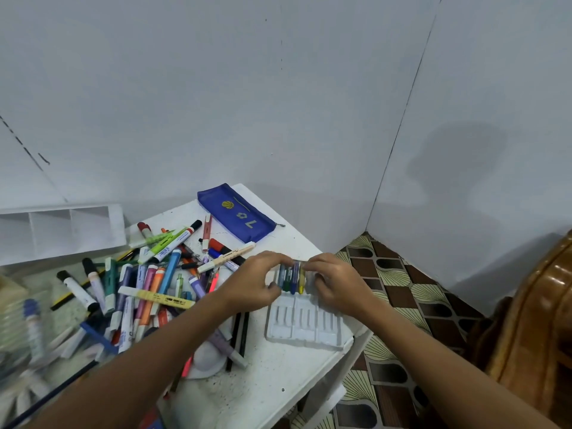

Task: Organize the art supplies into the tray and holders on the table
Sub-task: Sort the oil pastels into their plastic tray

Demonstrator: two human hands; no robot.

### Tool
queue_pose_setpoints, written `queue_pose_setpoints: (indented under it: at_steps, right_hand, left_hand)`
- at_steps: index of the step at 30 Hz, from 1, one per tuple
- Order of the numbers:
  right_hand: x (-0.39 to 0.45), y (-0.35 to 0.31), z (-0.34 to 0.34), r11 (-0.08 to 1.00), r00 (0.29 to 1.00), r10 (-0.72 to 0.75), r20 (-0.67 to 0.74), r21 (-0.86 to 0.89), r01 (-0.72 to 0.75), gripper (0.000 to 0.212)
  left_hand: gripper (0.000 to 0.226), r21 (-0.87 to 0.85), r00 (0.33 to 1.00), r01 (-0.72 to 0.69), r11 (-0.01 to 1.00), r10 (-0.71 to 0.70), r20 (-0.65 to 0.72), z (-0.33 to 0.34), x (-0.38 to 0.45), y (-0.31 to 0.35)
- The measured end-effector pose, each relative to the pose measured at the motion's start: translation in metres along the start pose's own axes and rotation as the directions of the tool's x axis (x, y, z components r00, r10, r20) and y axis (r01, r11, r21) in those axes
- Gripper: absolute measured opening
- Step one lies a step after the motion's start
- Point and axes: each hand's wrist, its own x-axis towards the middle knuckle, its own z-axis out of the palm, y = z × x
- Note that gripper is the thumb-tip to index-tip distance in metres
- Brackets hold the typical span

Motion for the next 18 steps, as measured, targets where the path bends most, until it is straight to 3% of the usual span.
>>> queue_pose_setpoints:
  at_steps: [3,7,13,18]
  right_hand:
    - [0.000,-0.002,-0.002,0.999,0.997,-0.044,-0.056,-0.023,0.043,0.032]
    - [-0.004,0.002,0.000,0.994,0.995,-0.074,0.070,-0.072,0.079,0.035]
    - [-0.009,0.007,0.008,0.989,0.996,-0.040,0.076,-0.140,0.050,0.034]
    - [-0.011,0.008,0.009,0.981,0.995,-0.009,0.100,-0.192,0.028,0.044]
  left_hand:
    - [0.046,0.156,0.995,-0.071,0.985,0.059,0.079,-0.003,0.002,-0.001]
    - [0.045,0.311,0.957,-0.249,0.917,0.184,0.223,0.001,-0.001,-0.002]
    - [0.049,0.425,0.947,-0.266,0.865,0.152,0.284,0.002,0.001,-0.004]
    - [0.051,0.401,0.942,-0.249,0.881,0.125,0.311,0.006,0.004,-0.005]
